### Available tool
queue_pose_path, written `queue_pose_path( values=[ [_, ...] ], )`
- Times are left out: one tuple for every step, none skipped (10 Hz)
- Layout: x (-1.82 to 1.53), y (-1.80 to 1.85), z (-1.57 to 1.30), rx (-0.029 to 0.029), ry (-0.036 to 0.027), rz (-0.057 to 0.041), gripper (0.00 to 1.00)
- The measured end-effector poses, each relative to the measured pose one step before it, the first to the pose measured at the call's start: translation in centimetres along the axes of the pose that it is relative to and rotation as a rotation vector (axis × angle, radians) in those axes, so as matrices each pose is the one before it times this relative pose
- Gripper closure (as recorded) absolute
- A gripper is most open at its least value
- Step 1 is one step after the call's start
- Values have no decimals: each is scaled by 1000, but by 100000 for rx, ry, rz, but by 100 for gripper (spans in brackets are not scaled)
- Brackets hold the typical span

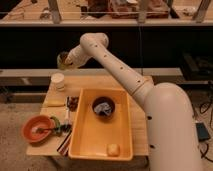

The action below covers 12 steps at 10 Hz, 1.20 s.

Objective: Stack cups on top of each other

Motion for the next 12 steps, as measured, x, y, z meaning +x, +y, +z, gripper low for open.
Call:
queue_pose_path(
  values=[
    [-314, -189, 290, -609, 767, 130, 87],
    [97, -385, 641, -786, 299, -23, 87],
    [5, -556, 1038, -960, -216, 7, 87],
    [-307, -745, 2025, -1793, -1021, -11, 87],
    [-124, -76, 1452, -1458, -845, 266, 87],
    [-237, 212, 1359, -1522, -1045, -62, 87],
    [-266, 186, 1189, -1230, -834, -58, 87],
    [-270, 377, 1074, -1440, -720, 5, 87],
    [-224, 432, 1123, -1863, -770, 184, 87],
    [3, 476, 787, -1483, -530, 555, 87],
    [31, 620, 1031, -1355, -865, 1051, 87],
    [31, 409, 835, -916, -707, 761, 87]
  ],
)
